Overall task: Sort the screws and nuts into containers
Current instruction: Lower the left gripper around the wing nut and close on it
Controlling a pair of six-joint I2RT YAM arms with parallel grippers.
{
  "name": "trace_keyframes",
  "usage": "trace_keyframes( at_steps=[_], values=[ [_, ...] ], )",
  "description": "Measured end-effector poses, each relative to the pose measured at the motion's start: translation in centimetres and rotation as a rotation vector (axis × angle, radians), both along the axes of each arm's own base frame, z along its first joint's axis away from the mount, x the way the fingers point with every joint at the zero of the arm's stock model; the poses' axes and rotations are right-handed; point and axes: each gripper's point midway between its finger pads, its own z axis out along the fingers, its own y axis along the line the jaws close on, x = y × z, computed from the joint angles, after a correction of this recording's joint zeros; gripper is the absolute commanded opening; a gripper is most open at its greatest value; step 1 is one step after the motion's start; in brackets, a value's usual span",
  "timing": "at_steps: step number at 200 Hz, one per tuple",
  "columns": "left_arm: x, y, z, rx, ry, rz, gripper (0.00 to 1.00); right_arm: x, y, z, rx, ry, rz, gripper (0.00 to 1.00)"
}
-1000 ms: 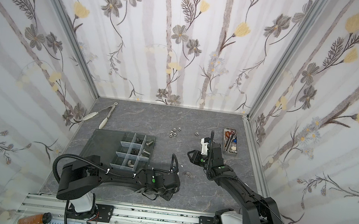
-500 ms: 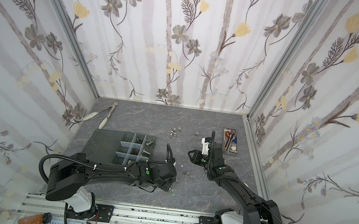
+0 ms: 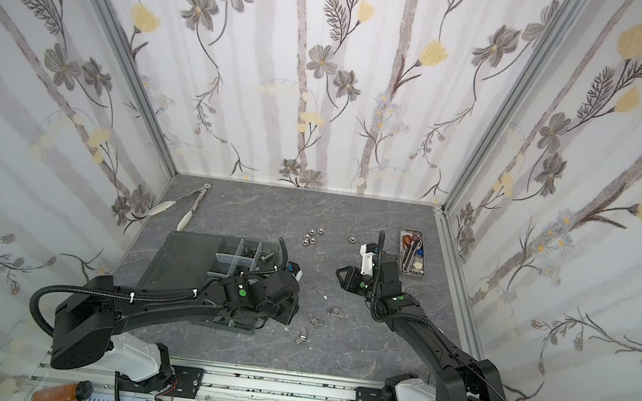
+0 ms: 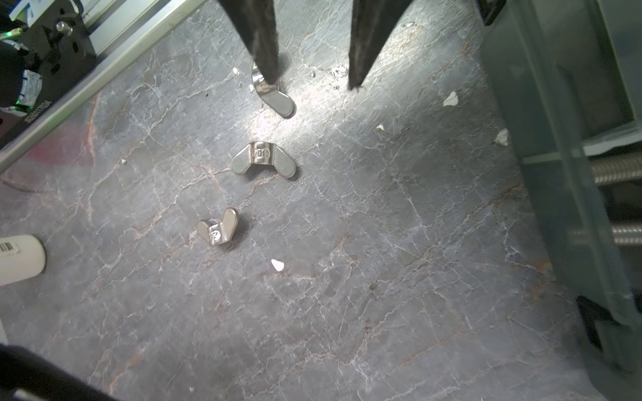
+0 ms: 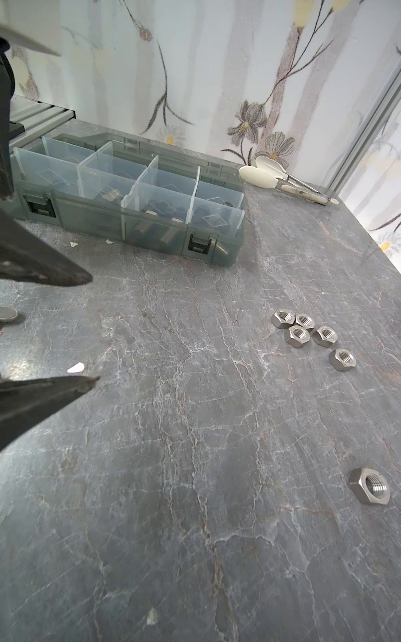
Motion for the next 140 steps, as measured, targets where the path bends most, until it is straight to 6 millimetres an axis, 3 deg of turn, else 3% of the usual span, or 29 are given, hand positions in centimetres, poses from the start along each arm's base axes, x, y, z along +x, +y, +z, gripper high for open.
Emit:
trace_keyframes(
  at_steps=[21, 61, 140],
  values=[
    [-0.8, -0.3, -0.5, 0.008, 0.017, -0.025, 0.54, 0.0, 0.0, 0.0, -0.001, 0.001, 0.0, 0.44],
    [-3.4, -1.6, -2.8, 0.042, 0.067, -0.097, 0.6, 0.0, 0.0, -0.2, -0.003, 0.006, -0.001, 0.44],
    [-5.6, -3.9, -6.0, 0.088, 0.129, -0.131, 0.54, -0.2, -0.2, -0.5, -0.01, 0.009, -0.004, 0.44]
  ],
)
